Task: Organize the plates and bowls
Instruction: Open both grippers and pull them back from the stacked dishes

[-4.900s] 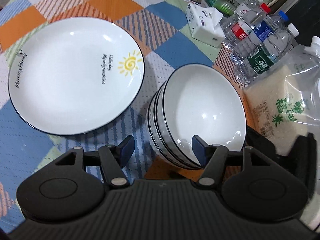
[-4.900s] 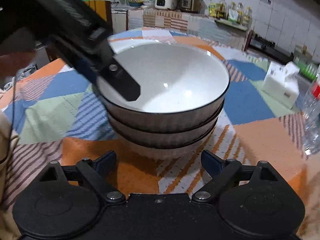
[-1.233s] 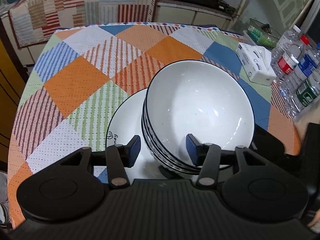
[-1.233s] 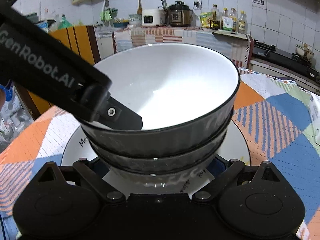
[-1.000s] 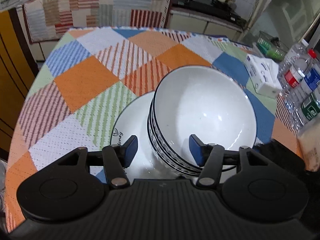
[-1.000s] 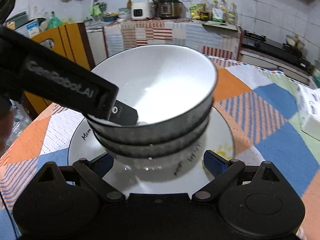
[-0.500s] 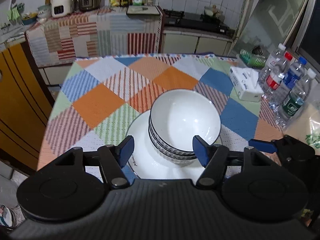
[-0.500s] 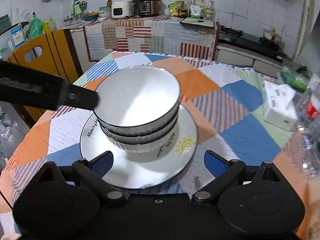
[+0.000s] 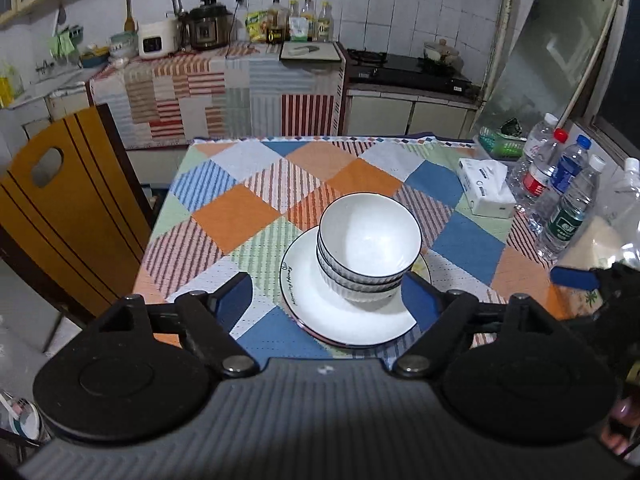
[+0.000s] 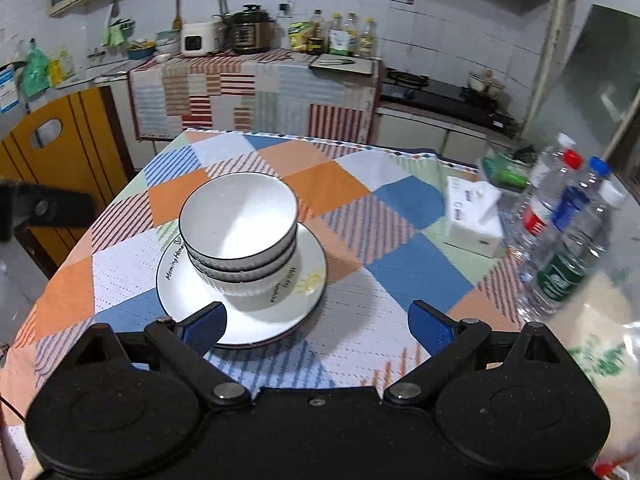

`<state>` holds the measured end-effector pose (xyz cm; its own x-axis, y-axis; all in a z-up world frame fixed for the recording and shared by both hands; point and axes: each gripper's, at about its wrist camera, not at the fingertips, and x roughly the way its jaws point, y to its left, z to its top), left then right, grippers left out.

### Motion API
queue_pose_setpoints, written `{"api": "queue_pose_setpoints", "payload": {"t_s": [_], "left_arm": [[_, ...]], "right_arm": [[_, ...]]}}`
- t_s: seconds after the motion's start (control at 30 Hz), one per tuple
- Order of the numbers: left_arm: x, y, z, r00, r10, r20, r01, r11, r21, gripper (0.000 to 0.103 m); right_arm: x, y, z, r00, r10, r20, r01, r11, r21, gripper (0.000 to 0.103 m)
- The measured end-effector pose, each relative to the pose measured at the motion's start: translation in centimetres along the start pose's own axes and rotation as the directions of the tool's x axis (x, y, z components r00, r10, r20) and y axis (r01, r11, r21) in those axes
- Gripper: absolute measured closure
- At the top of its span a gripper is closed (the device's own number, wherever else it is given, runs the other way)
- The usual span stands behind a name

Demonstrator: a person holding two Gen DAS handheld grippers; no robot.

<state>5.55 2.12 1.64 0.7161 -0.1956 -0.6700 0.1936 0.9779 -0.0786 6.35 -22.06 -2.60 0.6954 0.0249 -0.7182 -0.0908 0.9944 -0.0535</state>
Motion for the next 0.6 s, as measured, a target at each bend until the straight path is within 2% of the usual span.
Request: {"api": "queue_pose_setpoints", "payload": {"t_s": [0.23, 0.37, 0.6], "left_arm": [[-1.8, 0.2, -1.9, 1.0, -0.012, 0.0, 0.012, 1.0, -0.019, 0.01], [-1.7, 0.5, -3.2, 1.0, 0.014, 0.008, -0.014, 0.999, -0.036, 0.004], [-0.8, 0.8, -4.7, 0.998, 0.065, -0.003, -0.065, 0.997, -0.033, 0.003]], "right_arm": [[-2.9, -0.6, -0.6, 0.998, -0.048, 0.028, 0.047, 0.998, 0.031, 0.004], [-4.1, -0.7, -1.5, 0.999, -0.042, 0.024, 0.04, 0.998, 0.051, 0.004], [-5.6, -0.4, -2.6, 0.998, -0.056, 0.024, 0.055, 0.997, 0.06, 0.004]]}}
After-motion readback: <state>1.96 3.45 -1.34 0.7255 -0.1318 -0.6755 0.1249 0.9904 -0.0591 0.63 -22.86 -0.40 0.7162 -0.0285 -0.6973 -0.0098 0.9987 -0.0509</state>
